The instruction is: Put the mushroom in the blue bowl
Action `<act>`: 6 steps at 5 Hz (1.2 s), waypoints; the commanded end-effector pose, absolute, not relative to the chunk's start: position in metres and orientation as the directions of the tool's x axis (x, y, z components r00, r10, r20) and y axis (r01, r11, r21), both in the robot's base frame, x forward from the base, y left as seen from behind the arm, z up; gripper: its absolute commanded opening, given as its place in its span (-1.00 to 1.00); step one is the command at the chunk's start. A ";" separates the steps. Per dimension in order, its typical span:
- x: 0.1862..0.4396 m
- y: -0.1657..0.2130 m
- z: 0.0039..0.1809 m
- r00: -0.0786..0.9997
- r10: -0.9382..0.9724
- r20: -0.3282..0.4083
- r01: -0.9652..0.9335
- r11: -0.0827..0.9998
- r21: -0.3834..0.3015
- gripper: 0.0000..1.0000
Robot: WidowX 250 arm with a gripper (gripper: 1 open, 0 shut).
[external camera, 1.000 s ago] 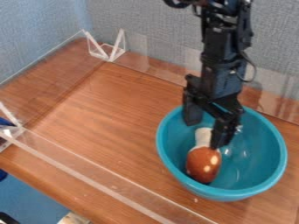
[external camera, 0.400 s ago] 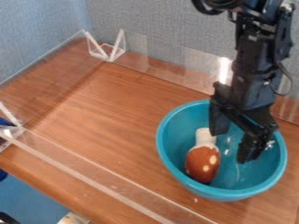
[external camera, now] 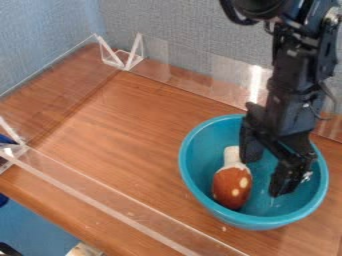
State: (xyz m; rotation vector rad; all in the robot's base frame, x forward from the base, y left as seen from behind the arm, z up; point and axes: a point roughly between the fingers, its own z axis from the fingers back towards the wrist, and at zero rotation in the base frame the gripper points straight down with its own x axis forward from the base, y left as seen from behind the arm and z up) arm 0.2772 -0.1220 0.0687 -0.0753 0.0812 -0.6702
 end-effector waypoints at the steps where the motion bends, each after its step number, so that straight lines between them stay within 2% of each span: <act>1: 0.285 -0.129 0.074 0.772 -0.635 0.000 0.633 0.770 -0.077 1.00; 2: 0.290 -0.132 0.062 0.770 -0.638 -0.008 0.636 0.768 -0.079 1.00; 3: 0.288 -0.137 0.052 0.744 -0.668 -0.019 0.665 0.742 -0.083 -1.00; 5: 0.282 -0.148 0.052 0.680 -0.733 -0.018 0.730 0.679 -0.079 -1.00; 6: 0.283 -0.142 0.063 0.685 -0.728 -0.020 0.725 0.684 -0.082 -1.00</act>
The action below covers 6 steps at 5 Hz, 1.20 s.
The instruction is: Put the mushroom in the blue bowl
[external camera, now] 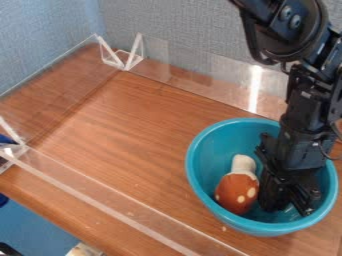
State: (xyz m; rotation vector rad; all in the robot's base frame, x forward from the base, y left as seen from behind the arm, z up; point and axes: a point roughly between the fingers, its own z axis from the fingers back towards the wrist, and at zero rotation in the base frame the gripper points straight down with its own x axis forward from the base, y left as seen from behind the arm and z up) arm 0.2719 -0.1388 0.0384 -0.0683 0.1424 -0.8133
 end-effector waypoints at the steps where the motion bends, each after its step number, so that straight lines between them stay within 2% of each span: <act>1: 0.285 -0.135 0.073 0.692 -0.722 -0.021 0.718 0.691 -0.084 -1.00; 3: 0.299 -0.123 0.066 0.711 -0.702 -0.026 0.698 0.711 -0.084 -1.00; 6: 0.310 -0.116 0.076 0.651 -0.759 -0.030 0.754 0.650 -0.088 -1.00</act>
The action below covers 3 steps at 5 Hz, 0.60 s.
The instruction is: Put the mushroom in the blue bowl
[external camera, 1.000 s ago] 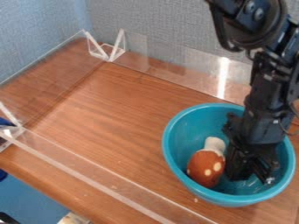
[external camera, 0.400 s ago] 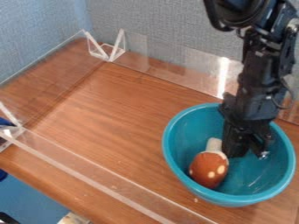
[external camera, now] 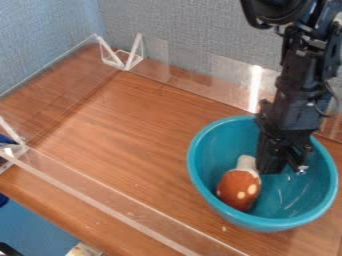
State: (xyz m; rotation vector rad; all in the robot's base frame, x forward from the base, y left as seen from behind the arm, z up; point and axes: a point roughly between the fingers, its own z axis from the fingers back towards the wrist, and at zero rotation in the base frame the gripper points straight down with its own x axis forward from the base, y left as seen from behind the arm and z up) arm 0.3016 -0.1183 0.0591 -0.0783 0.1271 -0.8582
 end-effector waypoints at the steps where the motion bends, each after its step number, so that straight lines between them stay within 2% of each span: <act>1: 0.310 -0.109 0.078 0.644 -0.764 -0.032 0.760 0.644 -0.089 -1.00; 2: 0.310 -0.103 0.079 0.633 -0.773 -0.034 0.768 0.634 -0.092 -1.00; 3: 0.313 -0.105 0.079 0.621 -0.783 -0.038 0.778 0.621 -0.096 1.00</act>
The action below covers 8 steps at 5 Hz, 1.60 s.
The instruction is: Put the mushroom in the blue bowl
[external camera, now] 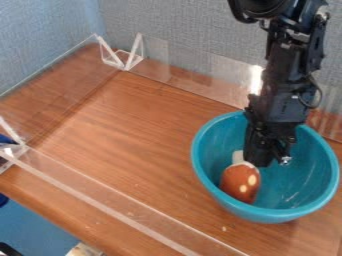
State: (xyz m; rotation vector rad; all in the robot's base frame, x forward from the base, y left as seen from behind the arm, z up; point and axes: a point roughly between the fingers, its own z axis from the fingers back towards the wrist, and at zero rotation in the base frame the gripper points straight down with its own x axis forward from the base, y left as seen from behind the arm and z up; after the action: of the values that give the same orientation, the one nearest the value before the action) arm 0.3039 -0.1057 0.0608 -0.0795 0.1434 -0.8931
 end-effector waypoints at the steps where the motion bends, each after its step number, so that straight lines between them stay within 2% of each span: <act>1: 0.308 -0.100 0.084 0.664 -0.747 -0.042 0.741 0.664 -0.099 1.00; 2: 0.303 -0.095 0.089 0.705 -0.707 -0.045 0.701 0.706 -0.101 1.00; 4: 0.292 -0.112 0.107 0.764 -0.644 -0.047 0.639 0.764 -0.087 1.00; 8: 0.312 -0.105 0.105 0.817 -0.571 -0.080 0.565 0.820 -0.092 1.00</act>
State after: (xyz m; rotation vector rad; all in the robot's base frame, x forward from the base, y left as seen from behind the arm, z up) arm 0.3049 -0.1021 0.0890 -0.0701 0.1621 -0.5961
